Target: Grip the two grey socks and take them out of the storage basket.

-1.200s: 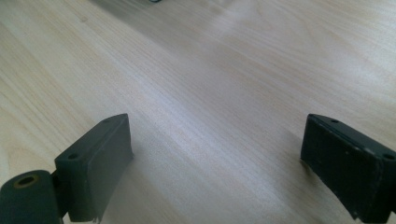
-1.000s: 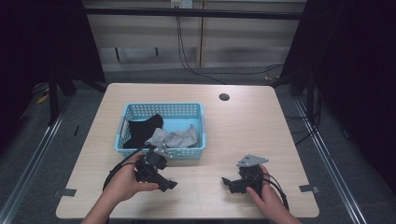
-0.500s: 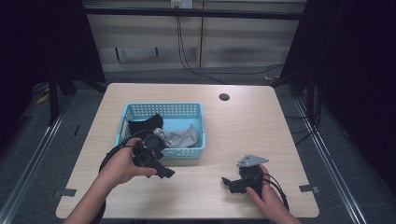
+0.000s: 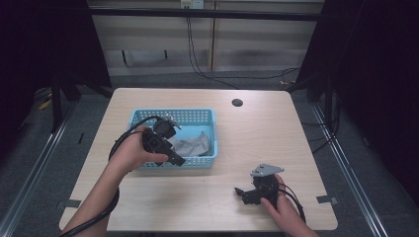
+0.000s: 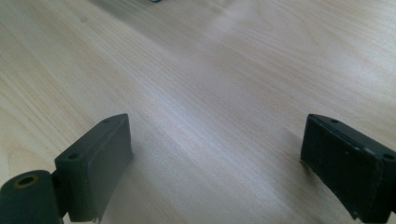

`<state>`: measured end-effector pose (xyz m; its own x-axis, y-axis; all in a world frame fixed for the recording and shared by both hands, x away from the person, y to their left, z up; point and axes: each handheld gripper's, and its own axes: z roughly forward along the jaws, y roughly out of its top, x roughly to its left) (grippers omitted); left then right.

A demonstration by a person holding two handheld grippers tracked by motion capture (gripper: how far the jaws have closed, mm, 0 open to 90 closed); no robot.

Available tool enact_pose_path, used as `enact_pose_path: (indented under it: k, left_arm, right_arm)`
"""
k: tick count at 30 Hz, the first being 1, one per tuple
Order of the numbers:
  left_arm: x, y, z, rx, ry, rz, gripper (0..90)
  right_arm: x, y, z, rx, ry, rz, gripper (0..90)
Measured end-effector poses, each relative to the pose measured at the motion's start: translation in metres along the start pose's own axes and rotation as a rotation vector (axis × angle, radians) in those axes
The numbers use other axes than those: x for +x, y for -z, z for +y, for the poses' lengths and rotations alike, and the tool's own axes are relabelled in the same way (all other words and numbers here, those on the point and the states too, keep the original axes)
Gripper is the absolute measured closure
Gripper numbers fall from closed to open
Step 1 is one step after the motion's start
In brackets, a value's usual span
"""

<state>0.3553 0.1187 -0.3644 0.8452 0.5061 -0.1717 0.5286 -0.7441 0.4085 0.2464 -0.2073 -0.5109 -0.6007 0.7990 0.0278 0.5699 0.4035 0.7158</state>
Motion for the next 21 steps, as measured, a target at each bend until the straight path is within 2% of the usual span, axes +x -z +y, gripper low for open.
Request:
enact_pose_path:
  k: [4, 6, 9, 14, 18, 21]
  left_arm:
    - [0.011, -0.004, 0.005, -0.009, 0.018, 0.020, 21.4]
    - [0.019, -0.008, 0.007, -0.032, 0.055, 0.030, 21.4]
    - [0.028, -0.011, 0.010, -0.047, 0.069, 0.044, 21.6]
    - [0.043, -0.023, 0.016, -0.039, 0.091, 0.075, 21.6]
    - [0.054, -0.035, 0.018, -0.042, 0.133, 0.111, 22.4]
    - [0.060, -0.042, 0.018, -0.035, 0.145, 0.122, 22.9]
  right_arm:
    - [0.000, 0.000, 0.000, 0.000, 0.000, 0.000, 8.3]
    - [0.000, 0.000, 0.000, 0.000, 0.000, 0.000, 8.3]
    - [0.000, 0.000, 0.000, 0.000, -0.001, 0.000, 8.3]
    - [0.000, 0.000, 0.000, 0.001, -0.002, 0.000, 8.3]
    - [0.000, 0.000, 0.000, 0.000, 0.000, 0.000, 8.3]
    - [0.000, 0.000, 0.000, 0.001, -0.002, 0.000, 8.3]
